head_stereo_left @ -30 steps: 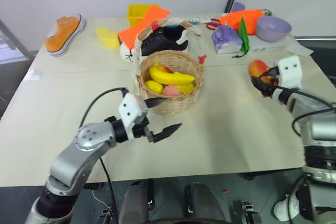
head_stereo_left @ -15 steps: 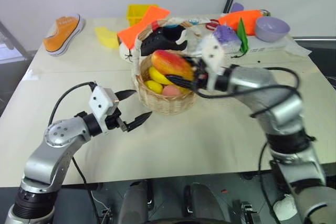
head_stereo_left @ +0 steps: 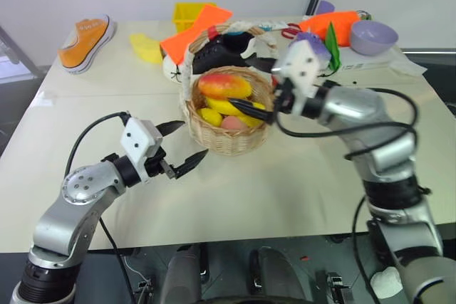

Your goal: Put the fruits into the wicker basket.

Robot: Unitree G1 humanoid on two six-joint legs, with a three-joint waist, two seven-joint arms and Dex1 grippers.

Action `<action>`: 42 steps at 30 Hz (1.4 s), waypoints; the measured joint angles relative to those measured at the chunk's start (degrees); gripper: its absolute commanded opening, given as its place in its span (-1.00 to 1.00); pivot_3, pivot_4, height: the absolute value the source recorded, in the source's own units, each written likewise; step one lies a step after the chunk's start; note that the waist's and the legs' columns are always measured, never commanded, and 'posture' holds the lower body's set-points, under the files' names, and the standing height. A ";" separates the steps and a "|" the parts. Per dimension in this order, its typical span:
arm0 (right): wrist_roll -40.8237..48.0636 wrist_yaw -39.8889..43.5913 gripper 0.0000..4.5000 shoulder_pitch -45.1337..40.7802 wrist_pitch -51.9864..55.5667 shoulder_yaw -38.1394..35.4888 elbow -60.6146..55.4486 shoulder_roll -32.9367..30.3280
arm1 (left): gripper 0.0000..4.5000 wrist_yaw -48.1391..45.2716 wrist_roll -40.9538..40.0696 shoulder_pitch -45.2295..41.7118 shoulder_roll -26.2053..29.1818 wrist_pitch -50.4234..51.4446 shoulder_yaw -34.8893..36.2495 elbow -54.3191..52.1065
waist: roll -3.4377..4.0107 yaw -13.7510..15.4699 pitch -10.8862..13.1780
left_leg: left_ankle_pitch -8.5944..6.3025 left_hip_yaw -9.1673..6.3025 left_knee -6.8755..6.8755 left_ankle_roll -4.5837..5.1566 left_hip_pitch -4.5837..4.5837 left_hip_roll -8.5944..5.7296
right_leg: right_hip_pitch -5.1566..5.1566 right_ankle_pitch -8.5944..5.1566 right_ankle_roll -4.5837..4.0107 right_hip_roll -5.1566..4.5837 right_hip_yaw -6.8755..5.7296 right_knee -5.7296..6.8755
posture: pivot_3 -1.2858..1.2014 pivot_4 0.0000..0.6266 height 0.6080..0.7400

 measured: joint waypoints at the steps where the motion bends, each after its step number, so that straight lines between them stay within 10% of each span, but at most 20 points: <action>1: 0.59 -0.50 0.99 0.52 1.22 -2.13 0.54 -0.70 | 1.00 0.07 -0.08 -0.01 -0.25 0.06 0.02 -0.16 | 0.00 -0.01 0.00 | 0.06 0.00 -0.01 0.02 0.01 0.00 | -0.01 0.02 0.00 0.00 0.00 0.01 | 0.03 -0.52 0.90; 9: -5.04 -10.25 0.88 -1.01 0.13 -2.03 11.89 6.21 | 1.00 3.71 -4.70 -6.44 -6.20 0.61 0.54 -1.00 | 0.00 -0.23 0.00 | 0.20 0.01 -0.04 -0.11 0.03 -0.02 | -0.16 0.02 0.01 0.09 0.05 0.28 | 0.03 -0.52 0.90; 18: -6.45 -13.58 -0.98 -3.60 -2.86 -2.89 20.78 10.12 | 1.00 4.58 -5.00 -6.43 -6.09 2.04 0.46 -1.91 | -0.01 0.06 0.00 | 0.35 0.01 -0.01 -0.32 0.01 -0.03 | -0.13 0.01 0.02 0.08 0.04 0.29 | 0.03 -0.52 0.90; 38: -12.12 -24.95 -0.98 8.33 -15.06 -28.27 36.73 -8.77 | 1.00 0.65 -3.29 -10.51 -7.48 0.30 -6.68 3.29 | 0.13 0.04 -0.02 | 0.41 0.13 -0.04 -0.35 0.07 -0.14 | -0.13 0.01 0.04 0.14 0.13 0.28 | 0.03 -0.52 0.90; 39: -12.37 -25.50 -0.51 8.32 -16.31 -28.28 38.00 -8.77 | 1.00 0.49 -3.07 -10.99 -7.81 0.19 -6.93 3.70 | 0.14 -0.09 -0.02 | 0.42 0.12 -0.05 -0.37 0.08 -0.13 | -0.13 0.01 0.04 0.16 0.13 0.28 | 0.03 -0.52 0.90; 42: -12.88 -26.63 0.08 8.32 -17.92 -28.28 38.92 -8.79 | 1.00 0.37 -2.71 -11.14 -8.02 0.07 -6.99 3.76 | 0.14 -0.12 -0.02 | 0.46 0.12 -0.04 -0.43 0.08 -0.11 | -0.12 0.01 0.04 0.16 0.14 0.28 | 0.03 -0.52 0.90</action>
